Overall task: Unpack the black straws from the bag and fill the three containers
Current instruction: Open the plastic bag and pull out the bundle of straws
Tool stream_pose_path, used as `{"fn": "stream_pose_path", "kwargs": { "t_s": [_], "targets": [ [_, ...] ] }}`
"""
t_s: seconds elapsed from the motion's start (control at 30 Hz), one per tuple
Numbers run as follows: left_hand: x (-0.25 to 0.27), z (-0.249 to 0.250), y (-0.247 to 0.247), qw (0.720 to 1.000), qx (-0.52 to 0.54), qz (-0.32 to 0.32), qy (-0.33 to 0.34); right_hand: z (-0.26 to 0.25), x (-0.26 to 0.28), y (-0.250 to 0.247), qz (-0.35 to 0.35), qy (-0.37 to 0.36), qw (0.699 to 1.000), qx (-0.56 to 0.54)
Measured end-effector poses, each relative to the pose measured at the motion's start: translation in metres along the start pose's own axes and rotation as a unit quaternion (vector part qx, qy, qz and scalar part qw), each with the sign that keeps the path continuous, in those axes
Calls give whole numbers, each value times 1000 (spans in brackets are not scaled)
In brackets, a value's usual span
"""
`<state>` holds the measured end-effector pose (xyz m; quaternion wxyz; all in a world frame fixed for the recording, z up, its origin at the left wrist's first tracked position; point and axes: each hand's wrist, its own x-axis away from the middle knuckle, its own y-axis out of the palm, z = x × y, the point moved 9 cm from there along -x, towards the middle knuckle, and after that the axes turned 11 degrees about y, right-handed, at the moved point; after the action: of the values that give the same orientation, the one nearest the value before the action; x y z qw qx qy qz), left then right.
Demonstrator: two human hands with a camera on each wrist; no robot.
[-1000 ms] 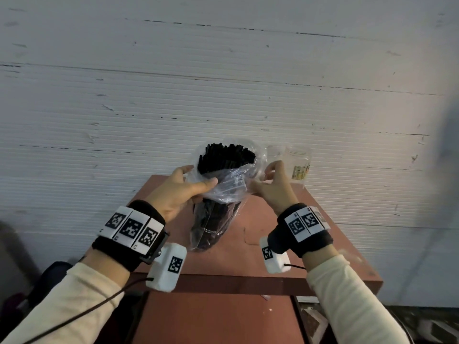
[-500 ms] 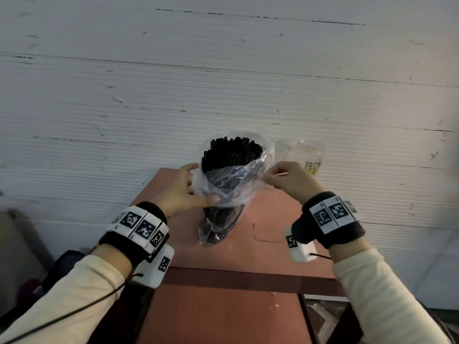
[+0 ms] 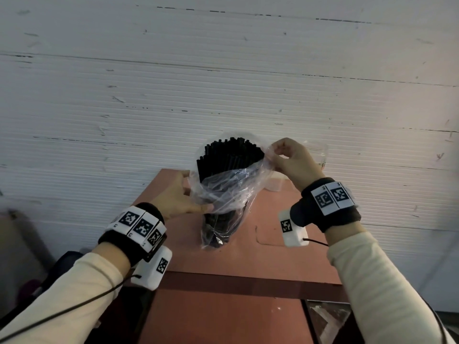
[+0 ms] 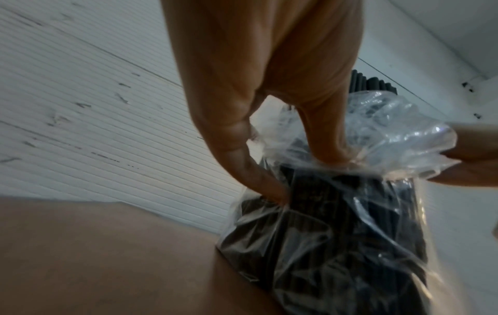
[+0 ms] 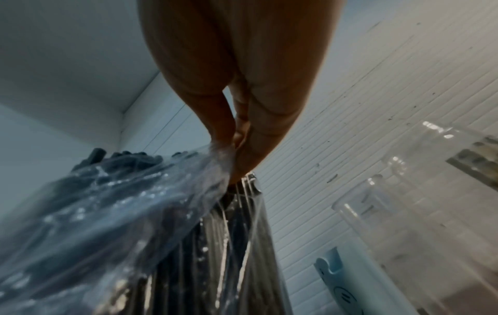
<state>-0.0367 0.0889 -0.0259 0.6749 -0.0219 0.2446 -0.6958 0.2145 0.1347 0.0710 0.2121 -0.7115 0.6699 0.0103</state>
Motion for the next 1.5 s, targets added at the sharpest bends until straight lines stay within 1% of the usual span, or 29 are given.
{"fn": "stream_pose_path", "kwargs": {
  "t_s": [0.07, 0.17, 0.27, 0.37, 0.4, 0.43, 0.53, 0.57, 0.63, 0.73, 0.8, 0.83, 0.9, 0.97, 1.0, 1.07, 1.13, 1.2, 1.27, 1.33, 1.4, 1.43, 1.5],
  "targets": [
    [2, -5, -1, 1000, 22, 2, -10, 6, -4, 1, -3, 15, 1000, -24],
    [4, -7, 2, 998, 56, -28, -13, 17, -7, 0, 8, 33, 998, -43],
    [3, -8, 3, 996, 66, -64, -22, 16, -6, 3, 10, 7, 1000, -24],
    [1, -7, 2, 992, 51, -106, -33, 14, -7, -2, 27, 2, 1000, 0],
    [-1, -7, 1, 991, 63, -111, -38, 13, -8, -4, 32, 1, 999, 10],
    [-3, -4, -1, 991, 84, -101, -38, 12, -8, -6, 33, -1, 999, 22],
    [-13, 11, -16, 990, 140, 1, -29, 7, -2, -6, 23, -15, 998, 53],
    [-15, 18, -16, 986, 167, 17, -19, 4, 1, -4, 20, -17, 998, 56],
    [-15, 28, -11, 975, 221, 14, -3, -1, 8, -2, 24, -25, 998, 61],
    [-12, 24, -4, 962, 270, 24, -11, -4, 11, -1, 33, -28, 998, 37],
    [-10, 17, -5, 966, 256, 42, -15, -7, 12, 3, 20, -36, 999, 29],
    [-11, 13, -7, 973, 227, 49, -16, -8, 12, 4, 16, -45, 998, 39],
    [-10, 10, -14, 986, 154, 67, -4, -13, 13, 9, 15, -71, 994, 78],
    [-9, 7, -21, 990, 109, 84, 6, -17, 13, 14, 18, -97, 987, 125],
    [-9, 5, -23, 991, 95, 91, 6, -16, 13, 17, 21, -100, 984, 146],
    [-6, 4, -26, 993, 74, 95, 14, -8, 10, 22, 19, -80, 982, 169],
    [-3, 5, -26, 993, 71, 97, 13, 4, 9, 25, -1, -53, 987, 151],
    [-1, 9, -24, 992, 85, 92, 5, 12, 11, 25, -31, -28, 995, 85],
    [-2, 18, -22, 992, 102, 74, 16, 12, 15, 22, -42, -27, 998, 43],
    [-7, 27, -26, 994, 82, 62, 41, 9, 17, 18, -33, -43, 997, 52],
    [-12, 36, -32, 996, 22, 60, 65, 8, 17, 15, -30, -31, 998, 50],
    [-13, 41, -32, 995, 5, 57, 76, 9, 18, 15, -36, -24, 998, 50],
    [-17, 47, -30, 994, -3, 44, 96, 6, 20, 15, -48, -36, 995, 82]
  ]
}}
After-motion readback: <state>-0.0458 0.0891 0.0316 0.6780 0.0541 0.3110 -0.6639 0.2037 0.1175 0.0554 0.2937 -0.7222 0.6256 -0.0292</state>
